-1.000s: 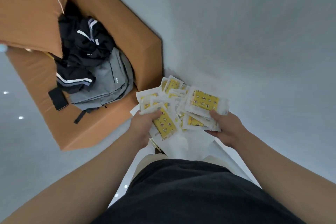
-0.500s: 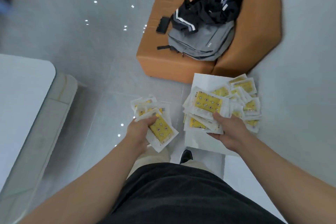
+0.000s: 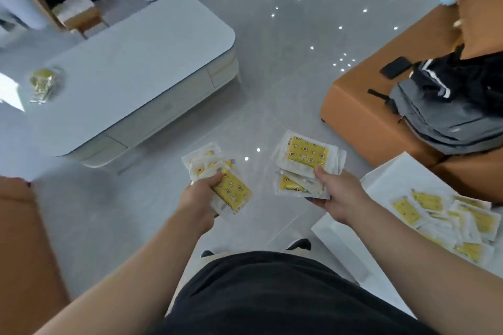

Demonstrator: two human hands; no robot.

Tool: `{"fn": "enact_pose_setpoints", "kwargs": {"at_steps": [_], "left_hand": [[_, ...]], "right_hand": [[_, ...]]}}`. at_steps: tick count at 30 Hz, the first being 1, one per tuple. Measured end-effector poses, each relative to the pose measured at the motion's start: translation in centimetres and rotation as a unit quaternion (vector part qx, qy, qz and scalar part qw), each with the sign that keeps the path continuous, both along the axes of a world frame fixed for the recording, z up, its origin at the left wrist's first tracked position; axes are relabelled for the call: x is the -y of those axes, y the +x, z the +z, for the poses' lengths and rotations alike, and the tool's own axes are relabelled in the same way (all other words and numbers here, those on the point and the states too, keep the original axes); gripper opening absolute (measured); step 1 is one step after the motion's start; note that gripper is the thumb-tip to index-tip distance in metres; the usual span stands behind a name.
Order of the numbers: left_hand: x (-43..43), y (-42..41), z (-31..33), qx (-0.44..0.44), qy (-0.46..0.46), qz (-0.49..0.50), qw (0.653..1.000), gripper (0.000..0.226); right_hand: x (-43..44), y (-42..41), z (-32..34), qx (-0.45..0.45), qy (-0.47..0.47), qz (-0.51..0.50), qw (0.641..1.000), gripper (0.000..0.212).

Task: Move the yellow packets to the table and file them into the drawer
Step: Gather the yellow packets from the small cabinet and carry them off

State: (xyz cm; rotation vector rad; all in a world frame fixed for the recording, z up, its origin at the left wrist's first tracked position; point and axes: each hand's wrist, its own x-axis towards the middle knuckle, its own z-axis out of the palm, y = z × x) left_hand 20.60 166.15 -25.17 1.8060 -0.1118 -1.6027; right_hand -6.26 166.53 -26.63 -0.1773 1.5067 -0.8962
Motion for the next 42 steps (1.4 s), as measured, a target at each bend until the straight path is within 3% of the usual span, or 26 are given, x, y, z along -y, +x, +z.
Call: {"fn": "enact_pose_setpoints", "kwargs": {"at_steps": [10, 18, 29, 42], "left_hand": [[-6.9, 15.9, 0.8, -0.023, -0.017, 0.097, 0.995, 0.034], [-10.2, 23.4, 2.0, -0.036, -0.033, 0.164, 0.985, 0.017], [-8.9, 26.9, 1.8, -0.063, -0.044, 0.232, 0.970, 0.014], [0.8, 27.2, 1.8, -0.061, -0.040, 0.300, 0.951, 0.021]], "right_hand": [[-1.8, 18.1, 0.9, 0.014, 0.007, 0.074, 0.997, 0.010], [-3.0, 27.3, 1.4, 0.018, -0.004, 0.128, 0.992, 0.005], [1.0, 32.9, 1.5, 0.014, -0.011, 0.204, 0.979, 0.007], [13.0, 34.3, 1.0, 0.017, 0.013, 0.273, 0.962, 0.009]]}}
